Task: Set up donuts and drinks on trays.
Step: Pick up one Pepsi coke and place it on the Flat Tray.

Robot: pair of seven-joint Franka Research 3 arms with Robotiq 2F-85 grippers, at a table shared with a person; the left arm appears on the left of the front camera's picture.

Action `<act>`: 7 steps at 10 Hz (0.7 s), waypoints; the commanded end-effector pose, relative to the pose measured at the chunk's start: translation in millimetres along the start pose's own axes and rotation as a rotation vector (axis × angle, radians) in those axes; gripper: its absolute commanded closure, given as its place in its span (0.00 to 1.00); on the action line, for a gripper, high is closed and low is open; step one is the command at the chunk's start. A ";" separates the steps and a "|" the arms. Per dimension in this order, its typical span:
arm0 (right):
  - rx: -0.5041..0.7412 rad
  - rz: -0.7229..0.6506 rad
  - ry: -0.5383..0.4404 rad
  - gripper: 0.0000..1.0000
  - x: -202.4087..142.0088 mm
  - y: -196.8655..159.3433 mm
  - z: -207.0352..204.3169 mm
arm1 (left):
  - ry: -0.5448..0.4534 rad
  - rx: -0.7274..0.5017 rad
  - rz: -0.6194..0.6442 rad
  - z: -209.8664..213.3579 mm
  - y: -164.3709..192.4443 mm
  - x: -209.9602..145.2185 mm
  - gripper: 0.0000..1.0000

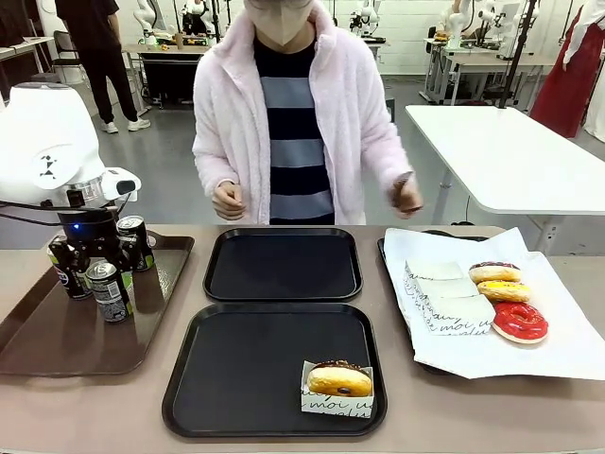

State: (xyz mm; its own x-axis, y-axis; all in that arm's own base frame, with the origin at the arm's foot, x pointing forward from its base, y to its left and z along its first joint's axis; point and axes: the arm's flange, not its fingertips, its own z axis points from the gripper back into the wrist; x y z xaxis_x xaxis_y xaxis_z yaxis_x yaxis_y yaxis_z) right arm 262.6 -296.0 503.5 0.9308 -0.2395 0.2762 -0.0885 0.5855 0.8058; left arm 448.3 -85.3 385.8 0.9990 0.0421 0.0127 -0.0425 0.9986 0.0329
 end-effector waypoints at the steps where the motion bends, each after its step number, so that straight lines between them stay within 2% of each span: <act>1: 0.024 0.014 -0.018 0.00 2.0 -0.3 -0.3 | 0.039 -0.005 0.039 0.3 -1.7 1.2 1.00; 3: 0.024 0.014 -0.018 0.00 2.0 -0.3 -0.3 | 0.030 -0.036 0.005 28.1 -6.5 -3.1 1.00; 6: 0.024 0.014 -0.018 0.00 2.0 -0.3 -0.3 | -0.027 -0.056 -0.140 117.8 -28.2 -42.7 1.00; 7: 0.024 0.014 -0.018 0.00 2.0 -0.3 -0.3 | -0.051 -0.044 -0.158 134.5 -31.6 -51.8 1.00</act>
State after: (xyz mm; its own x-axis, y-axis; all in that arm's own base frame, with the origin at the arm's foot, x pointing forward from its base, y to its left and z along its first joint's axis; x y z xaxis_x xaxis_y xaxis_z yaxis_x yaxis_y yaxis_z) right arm 263.0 -295.7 503.3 0.9313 -0.2381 0.2758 -0.0888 0.5859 0.8055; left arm 404.1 -125.2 503.5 0.9955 -0.0814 0.0477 0.0816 0.9967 -0.0037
